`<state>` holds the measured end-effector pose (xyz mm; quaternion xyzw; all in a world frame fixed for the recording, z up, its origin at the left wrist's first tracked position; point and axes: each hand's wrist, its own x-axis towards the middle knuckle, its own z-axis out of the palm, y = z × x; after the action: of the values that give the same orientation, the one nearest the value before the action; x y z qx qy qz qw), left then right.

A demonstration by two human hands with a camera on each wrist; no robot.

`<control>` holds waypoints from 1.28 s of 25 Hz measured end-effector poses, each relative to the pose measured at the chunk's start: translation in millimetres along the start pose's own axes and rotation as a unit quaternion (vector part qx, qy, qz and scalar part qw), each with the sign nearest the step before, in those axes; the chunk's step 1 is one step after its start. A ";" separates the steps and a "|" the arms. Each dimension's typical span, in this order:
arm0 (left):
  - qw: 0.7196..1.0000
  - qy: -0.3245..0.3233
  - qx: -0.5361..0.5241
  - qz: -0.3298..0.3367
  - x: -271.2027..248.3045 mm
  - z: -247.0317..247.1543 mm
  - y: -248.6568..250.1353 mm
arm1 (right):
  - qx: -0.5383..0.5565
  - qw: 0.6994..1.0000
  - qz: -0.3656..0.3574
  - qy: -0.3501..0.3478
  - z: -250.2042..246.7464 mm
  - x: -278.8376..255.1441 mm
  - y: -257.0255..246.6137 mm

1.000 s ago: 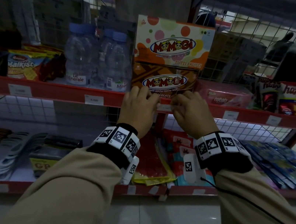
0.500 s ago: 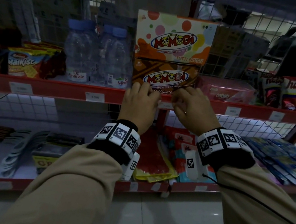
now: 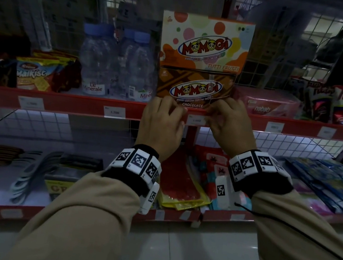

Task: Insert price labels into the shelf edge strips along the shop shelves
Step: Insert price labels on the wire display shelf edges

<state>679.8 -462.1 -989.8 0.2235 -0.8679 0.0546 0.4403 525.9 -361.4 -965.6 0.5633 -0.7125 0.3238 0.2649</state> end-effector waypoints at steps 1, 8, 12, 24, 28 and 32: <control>1.000 -0.005 -0.002 -0.002 -2.0 0.6 0.2 | -0.001 1.000 0.003 0.009 1.3 -1.2 1.0; 0.995 -0.069 0.065 0.016 -34.2 12.8 4.3 | 0.014 1.000 0.018 0.021 9.2 -18.5 8.7; 0.992 -0.113 0.058 0.007 -79.6 37.6 12.6 | 0.064 0.998 0.020 -0.008 33.5 -66.3 12.5; 0.904 -0.425 -0.007 -0.037 -232.8 109.9 33.1 | 0.094 0.933 0.228 -0.261 115.5 -272.3 29.6; 0.902 -0.431 0.004 -0.032 -236.8 113.7 29.4 | 0.104 0.927 0.269 -0.241 125.8 -272.5 25.1; 0.906 -0.421 0.006 -0.031 -234.2 115.1 27.6 | 0.113 0.917 0.314 -0.217 130.2 -273.2 20.7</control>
<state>702.6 -391.3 -1241.5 0.2551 -0.9649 -0.0533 0.0338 565.5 -284.7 -1256.4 0.3929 -0.8516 0.3385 -0.0764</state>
